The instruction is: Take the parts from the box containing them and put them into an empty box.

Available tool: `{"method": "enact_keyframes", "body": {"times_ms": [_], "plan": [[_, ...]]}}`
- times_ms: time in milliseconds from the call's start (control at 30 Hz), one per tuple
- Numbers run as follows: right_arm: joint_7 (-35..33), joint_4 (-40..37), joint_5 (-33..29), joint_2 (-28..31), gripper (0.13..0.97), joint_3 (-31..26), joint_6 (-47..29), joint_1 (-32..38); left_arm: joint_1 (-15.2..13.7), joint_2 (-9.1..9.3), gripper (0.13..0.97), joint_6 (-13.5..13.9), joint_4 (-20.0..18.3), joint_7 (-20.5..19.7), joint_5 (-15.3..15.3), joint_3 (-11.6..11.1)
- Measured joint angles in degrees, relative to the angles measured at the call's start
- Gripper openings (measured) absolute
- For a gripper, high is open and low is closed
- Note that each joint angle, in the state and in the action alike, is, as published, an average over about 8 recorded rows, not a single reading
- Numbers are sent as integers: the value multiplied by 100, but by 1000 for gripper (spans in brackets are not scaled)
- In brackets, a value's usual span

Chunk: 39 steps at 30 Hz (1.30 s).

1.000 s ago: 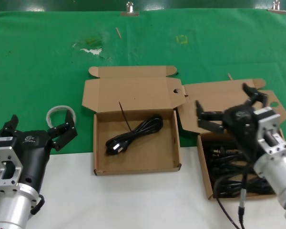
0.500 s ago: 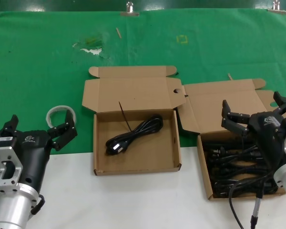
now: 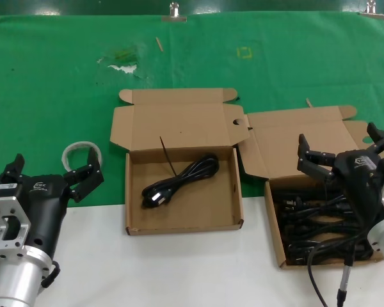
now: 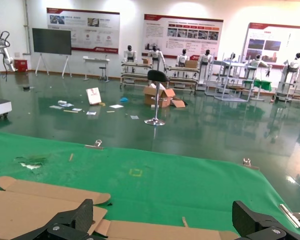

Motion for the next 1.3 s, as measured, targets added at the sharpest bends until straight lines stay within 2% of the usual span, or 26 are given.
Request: {"method": "enact_keyframes", "body": {"times_ms": [1300], "plan": [[0, 0, 0, 0, 966, 0, 0, 0, 0, 0, 966, 0, 0, 4, 0, 0]]}}
